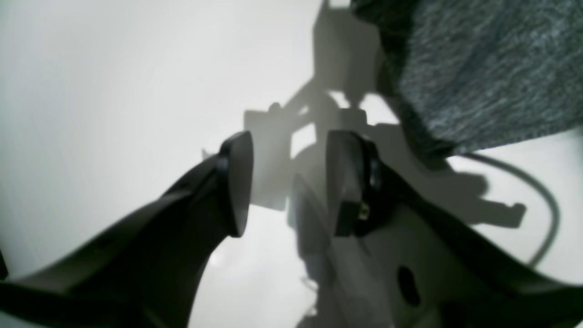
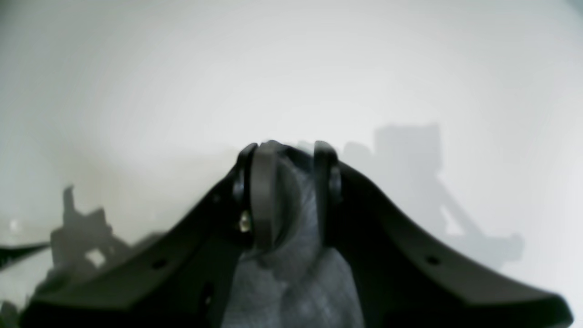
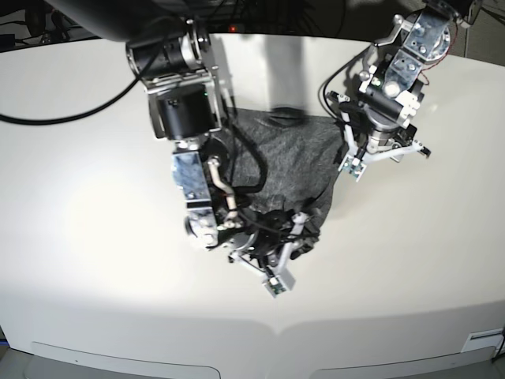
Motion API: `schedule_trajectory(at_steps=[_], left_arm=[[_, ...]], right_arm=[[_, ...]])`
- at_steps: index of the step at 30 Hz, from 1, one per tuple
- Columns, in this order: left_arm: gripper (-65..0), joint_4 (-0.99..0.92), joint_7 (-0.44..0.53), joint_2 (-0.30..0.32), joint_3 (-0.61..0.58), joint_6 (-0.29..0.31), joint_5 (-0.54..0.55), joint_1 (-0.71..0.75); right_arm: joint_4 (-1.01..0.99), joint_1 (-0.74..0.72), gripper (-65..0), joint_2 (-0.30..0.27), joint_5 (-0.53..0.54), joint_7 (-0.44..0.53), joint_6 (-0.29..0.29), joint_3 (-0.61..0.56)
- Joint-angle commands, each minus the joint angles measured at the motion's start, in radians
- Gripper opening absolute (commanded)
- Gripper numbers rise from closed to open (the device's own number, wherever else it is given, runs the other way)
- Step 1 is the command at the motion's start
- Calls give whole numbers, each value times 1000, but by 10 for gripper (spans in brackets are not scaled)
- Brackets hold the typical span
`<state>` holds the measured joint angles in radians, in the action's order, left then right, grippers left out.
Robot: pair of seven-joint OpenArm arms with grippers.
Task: Fold the T-shirt properly
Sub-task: 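Fold the lifted end over onto the shirt toward the left gripper, then grip the folded bundle with both grippers and square it up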
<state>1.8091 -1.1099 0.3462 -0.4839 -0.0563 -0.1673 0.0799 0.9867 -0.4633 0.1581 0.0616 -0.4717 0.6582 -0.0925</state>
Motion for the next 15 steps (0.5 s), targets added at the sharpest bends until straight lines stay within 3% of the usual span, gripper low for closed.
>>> schedule_trajectory(at_steps=[1,4,8,15], left_arm=[[-392,18,8,3,5,-9,-15,-11],[-392,18,4,1,5,-9,-15,-11],[-392,18,7,1,5,-9,-15,-11],[-392,119,79,1,5,-5,79,7]], right_arm=[[-17,-46,-499,-1,-6,43,-20,2],[-109,-89,-499,-1,-6,106,-33,-21],[-127,-119,-499,-1,-2,117,-30,-16],[-125,-146,-499,-1,-18,5,-27,8]])
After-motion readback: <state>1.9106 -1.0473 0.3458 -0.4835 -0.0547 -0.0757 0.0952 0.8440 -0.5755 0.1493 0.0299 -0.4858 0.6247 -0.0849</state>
